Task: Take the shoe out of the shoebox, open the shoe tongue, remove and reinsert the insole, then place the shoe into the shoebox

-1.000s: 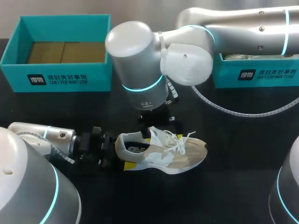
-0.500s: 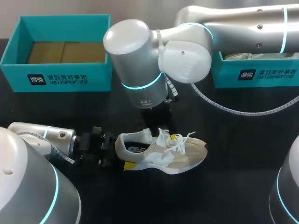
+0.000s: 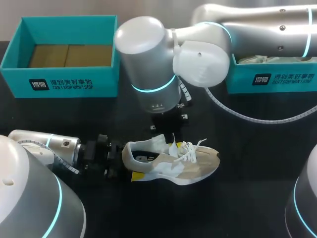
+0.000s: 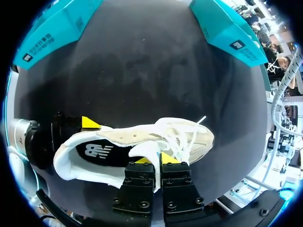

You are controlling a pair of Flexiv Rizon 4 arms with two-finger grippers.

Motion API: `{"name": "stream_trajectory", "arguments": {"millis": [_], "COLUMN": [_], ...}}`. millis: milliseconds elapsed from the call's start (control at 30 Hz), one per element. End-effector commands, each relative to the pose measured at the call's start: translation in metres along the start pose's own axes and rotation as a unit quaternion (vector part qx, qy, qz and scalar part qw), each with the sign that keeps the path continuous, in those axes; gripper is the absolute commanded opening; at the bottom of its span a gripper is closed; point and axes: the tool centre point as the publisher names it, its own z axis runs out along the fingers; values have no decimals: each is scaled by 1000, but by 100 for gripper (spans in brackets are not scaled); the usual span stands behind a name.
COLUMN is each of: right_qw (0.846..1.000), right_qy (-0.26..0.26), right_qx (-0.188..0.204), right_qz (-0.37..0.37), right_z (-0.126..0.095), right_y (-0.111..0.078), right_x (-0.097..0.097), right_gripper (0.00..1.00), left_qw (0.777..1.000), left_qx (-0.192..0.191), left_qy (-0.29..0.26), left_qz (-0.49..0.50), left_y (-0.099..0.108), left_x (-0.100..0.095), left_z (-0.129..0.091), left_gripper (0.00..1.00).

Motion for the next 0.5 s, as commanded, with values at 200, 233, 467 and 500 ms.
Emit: {"name": "stream_trajectory", "arguments": {"millis": [200,233,467,500], "right_qw": [987,987,989,988], "right_qy": [53,60,116,135], "right_qx": [-3,-5,-14,-12], "right_qz": [152,150,94,81], "right_z": [0,0,3,6], "right_y": [-8,-9,-10,-10], "right_x": [-33,-36,-49,-52], "right_gripper": [0,0,0,0], "left_qw": [1000,1000,1000,1000], "left_qx": [0,0,0,0], "left_qy": [-1,-1,-1,-1], "left_qz": [0,0,0,0], "left_y": [4,4,4,4], "left_x": [-1,-1,-1,-1], "left_z": [3,3,3,3], "left_gripper": [0,0,0,0]}}
